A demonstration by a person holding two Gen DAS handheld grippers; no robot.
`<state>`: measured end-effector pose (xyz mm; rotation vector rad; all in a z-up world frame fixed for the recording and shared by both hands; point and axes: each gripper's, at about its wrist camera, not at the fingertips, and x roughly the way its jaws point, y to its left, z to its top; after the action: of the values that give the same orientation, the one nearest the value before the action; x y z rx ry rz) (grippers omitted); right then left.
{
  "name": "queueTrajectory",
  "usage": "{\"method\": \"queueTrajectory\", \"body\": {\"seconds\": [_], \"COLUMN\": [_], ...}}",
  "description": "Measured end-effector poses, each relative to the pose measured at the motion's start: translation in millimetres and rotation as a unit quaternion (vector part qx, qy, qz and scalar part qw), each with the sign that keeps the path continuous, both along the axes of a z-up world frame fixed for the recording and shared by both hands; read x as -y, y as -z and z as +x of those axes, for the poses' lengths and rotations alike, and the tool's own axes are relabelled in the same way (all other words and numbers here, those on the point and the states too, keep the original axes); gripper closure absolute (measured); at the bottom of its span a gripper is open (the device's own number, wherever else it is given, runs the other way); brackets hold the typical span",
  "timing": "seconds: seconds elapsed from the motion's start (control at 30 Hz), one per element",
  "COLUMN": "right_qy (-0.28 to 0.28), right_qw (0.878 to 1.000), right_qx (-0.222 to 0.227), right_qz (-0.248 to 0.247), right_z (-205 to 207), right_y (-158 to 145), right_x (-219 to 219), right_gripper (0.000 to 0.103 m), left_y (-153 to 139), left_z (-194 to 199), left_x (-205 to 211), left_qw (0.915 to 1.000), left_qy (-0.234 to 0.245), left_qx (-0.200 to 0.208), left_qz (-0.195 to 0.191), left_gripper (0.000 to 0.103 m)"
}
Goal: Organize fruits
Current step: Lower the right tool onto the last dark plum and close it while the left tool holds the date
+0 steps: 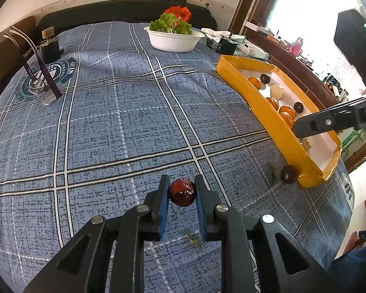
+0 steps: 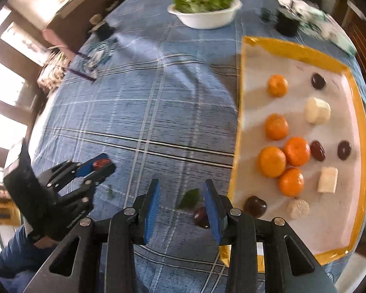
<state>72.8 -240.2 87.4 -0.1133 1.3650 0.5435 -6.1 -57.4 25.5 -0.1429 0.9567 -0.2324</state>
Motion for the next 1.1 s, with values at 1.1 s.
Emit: {"method": "queueTrajectory", "body": {"seconds": [1.1], "right_qy": [0.022], "right_qw": [1.0], "right_qx": [-0.005], "right_qz": [0.011], "right_z": [-43], "right_y": [18], "right_x": [14], "right_gripper": [0.064], "left_y": [6], "left_z": [-30], "left_x": [-30], "left_qw": [0.9995], "left_qy": [0.012], "left_qx": [-0.007], "left_qz": [-0.027], "left_gripper": [0.084]}}
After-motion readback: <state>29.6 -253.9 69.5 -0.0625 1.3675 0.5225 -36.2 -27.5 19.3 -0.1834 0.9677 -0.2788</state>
